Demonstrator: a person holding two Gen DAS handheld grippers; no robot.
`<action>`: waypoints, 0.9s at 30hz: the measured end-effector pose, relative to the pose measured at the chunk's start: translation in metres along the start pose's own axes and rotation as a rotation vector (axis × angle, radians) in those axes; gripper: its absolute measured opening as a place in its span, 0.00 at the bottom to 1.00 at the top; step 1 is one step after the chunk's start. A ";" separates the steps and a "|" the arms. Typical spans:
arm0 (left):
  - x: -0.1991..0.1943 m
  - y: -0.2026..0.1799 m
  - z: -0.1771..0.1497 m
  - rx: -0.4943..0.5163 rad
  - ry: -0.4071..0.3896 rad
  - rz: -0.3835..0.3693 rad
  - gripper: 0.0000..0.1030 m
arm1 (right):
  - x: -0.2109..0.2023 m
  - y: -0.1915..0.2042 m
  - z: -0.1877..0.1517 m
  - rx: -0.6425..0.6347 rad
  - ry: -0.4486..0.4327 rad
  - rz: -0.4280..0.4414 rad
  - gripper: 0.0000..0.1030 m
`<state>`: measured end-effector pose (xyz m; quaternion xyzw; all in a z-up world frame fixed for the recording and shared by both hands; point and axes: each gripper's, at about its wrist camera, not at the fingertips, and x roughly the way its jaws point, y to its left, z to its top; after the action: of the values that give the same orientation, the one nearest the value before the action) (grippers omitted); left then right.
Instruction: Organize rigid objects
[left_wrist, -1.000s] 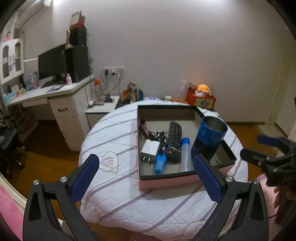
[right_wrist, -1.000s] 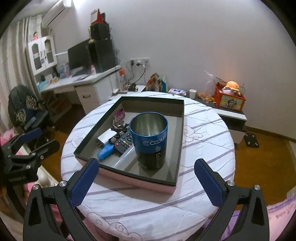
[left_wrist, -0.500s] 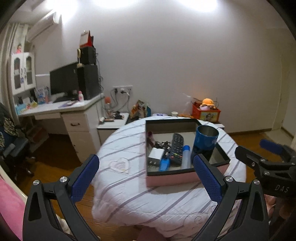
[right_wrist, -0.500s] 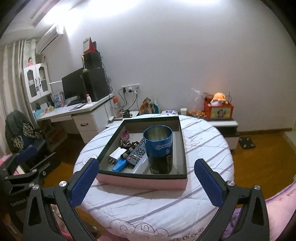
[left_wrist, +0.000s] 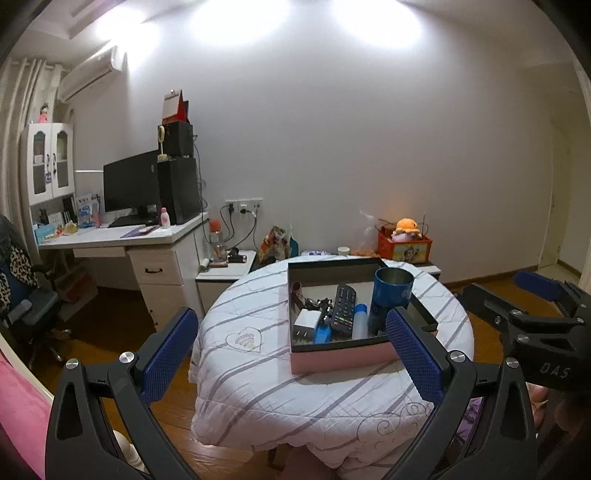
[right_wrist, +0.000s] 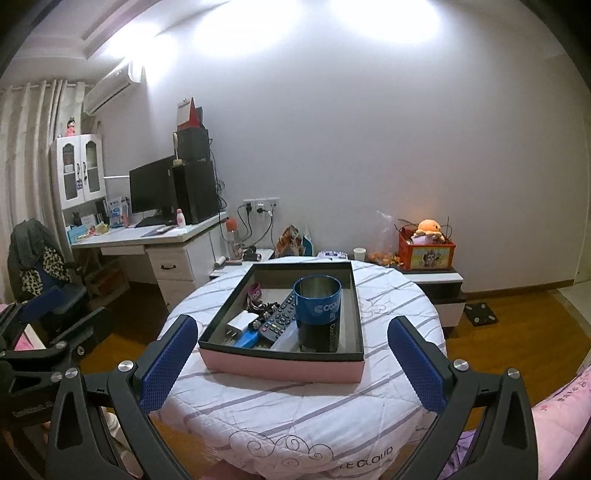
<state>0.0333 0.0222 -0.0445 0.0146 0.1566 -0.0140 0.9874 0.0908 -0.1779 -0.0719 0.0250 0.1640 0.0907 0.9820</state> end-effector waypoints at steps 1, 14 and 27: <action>-0.002 -0.001 0.001 0.002 -0.001 -0.002 1.00 | -0.001 0.001 0.000 -0.003 0.001 0.003 1.00; -0.032 -0.005 0.012 0.002 -0.103 0.007 1.00 | -0.020 0.007 0.004 -0.032 -0.062 0.000 1.00; -0.040 -0.009 0.012 0.012 -0.180 0.019 1.00 | -0.030 0.005 0.005 -0.043 -0.107 -0.008 1.00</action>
<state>-0.0013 0.0138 -0.0209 0.0205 0.0669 -0.0069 0.9975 0.0637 -0.1788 -0.0577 0.0080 0.1092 0.0889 0.9900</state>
